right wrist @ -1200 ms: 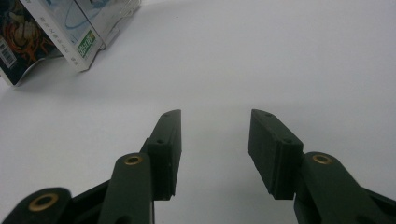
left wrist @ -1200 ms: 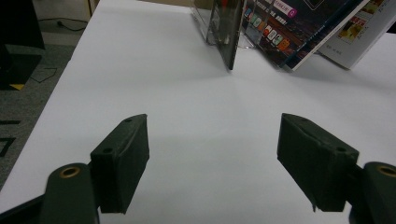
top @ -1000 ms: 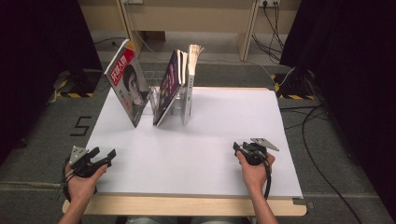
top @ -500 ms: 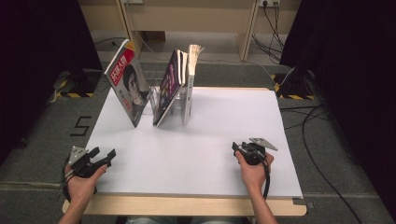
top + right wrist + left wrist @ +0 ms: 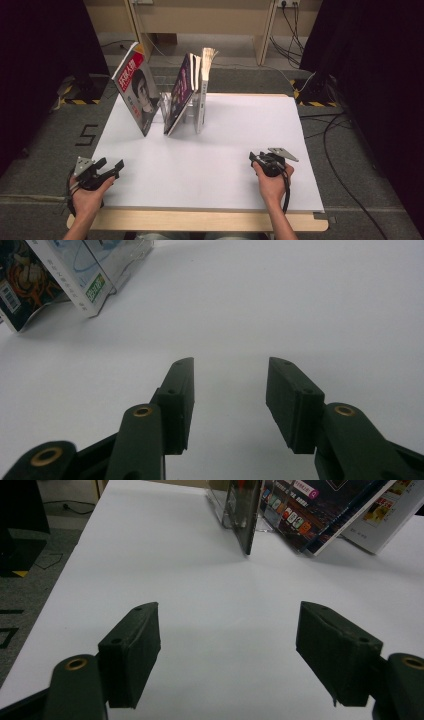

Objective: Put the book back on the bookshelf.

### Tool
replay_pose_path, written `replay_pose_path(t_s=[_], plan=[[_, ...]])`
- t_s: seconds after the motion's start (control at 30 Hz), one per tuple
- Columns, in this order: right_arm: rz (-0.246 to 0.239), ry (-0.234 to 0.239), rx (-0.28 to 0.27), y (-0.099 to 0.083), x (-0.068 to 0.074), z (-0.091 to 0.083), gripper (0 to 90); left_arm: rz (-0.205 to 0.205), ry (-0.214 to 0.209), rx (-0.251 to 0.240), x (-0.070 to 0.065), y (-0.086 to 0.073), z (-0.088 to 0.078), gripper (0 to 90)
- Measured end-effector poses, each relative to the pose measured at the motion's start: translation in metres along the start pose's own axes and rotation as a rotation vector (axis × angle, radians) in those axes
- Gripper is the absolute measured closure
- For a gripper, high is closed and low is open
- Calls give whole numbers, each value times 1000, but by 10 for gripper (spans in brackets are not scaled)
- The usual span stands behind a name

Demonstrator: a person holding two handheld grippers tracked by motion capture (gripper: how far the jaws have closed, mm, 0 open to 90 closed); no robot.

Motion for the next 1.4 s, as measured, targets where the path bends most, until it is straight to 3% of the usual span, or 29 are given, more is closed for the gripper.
replay_pose_path(t_s=[0.1, 0.83, 1.4], plan=[[16, 1, 5, -1, 2, 0, 549, -3, 0, 1, 0, 0, 0, 252], [-11, -1, 8, -2, 0, 2, 549, 11, 6, 0, -1, 0, 0, 252], [-4, 3, 10, -3, 2, 2, 549, 14, 7, 1, -1, 0, 0, 252]])
Point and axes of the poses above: each handheld gripper's, and its own axes: z roughly forward along the jaws, y roughly out of its top, x roughly to its left, the point moved 9 cm from there along z, roughly forward along the jaws, and after that the axes turned 7 degrees about y, right-handed, at the moved point
